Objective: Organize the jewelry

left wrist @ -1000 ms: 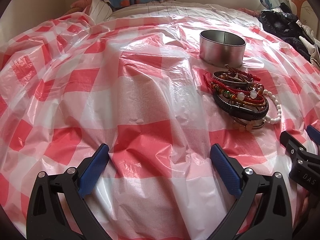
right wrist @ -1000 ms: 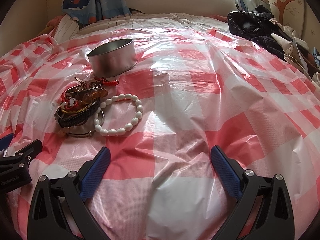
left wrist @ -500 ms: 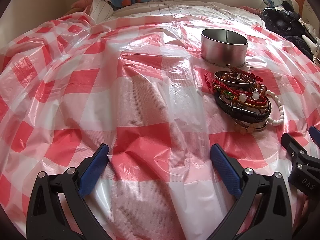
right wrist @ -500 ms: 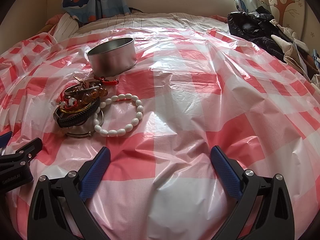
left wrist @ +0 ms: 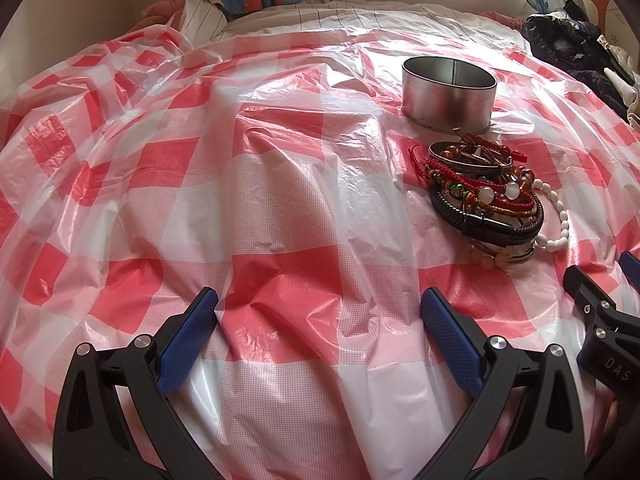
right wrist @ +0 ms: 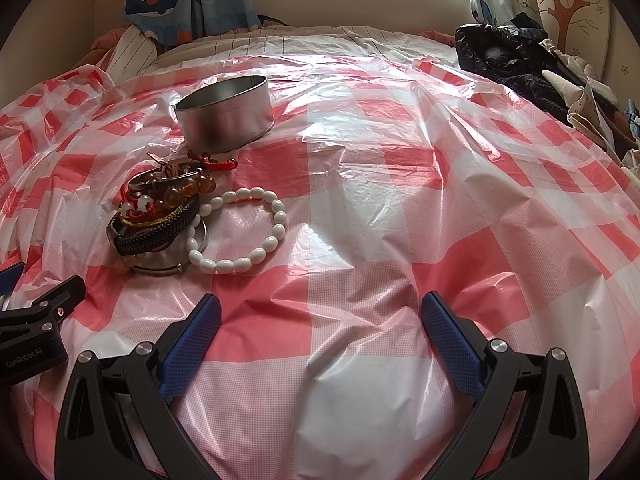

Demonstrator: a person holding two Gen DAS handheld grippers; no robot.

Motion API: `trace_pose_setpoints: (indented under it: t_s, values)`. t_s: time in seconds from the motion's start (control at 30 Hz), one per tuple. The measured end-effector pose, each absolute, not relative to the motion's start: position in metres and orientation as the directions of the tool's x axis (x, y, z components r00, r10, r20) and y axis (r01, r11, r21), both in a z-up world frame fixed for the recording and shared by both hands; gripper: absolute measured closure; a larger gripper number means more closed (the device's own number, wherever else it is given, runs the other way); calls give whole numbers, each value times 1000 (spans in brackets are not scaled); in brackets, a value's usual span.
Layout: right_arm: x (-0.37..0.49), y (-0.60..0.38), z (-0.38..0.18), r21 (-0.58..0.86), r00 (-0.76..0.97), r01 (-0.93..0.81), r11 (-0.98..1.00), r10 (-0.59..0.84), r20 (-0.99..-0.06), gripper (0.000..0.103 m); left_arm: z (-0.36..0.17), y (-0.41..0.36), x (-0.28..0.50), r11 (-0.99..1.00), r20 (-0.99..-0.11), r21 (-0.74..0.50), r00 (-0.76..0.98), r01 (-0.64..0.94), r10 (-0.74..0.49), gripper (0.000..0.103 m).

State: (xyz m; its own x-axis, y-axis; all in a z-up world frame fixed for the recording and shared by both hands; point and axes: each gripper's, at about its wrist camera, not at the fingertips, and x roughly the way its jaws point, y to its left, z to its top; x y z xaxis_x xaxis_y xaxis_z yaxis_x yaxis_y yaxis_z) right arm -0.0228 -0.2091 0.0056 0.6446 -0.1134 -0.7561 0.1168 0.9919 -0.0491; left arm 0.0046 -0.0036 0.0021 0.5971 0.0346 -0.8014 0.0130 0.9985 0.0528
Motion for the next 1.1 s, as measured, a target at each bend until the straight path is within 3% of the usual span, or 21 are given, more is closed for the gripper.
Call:
trace_pose_setpoints:
  t_s: [0.73,0.93,1.1]
  values:
    - [-23,-210,7,-41,652,114,993,-105,-751,7,4,0,4,999,-802,40,597,12,25,6]
    - [-33,-214,25,39,723,80,996,-31,-690,7,31,16,-2,997,-718,-81,692,19,-71,6]
    - [-22,-214,32,40,709,49,998,-7,-706,7,45,1,8,986,-687,-66,710,152,-156,6]
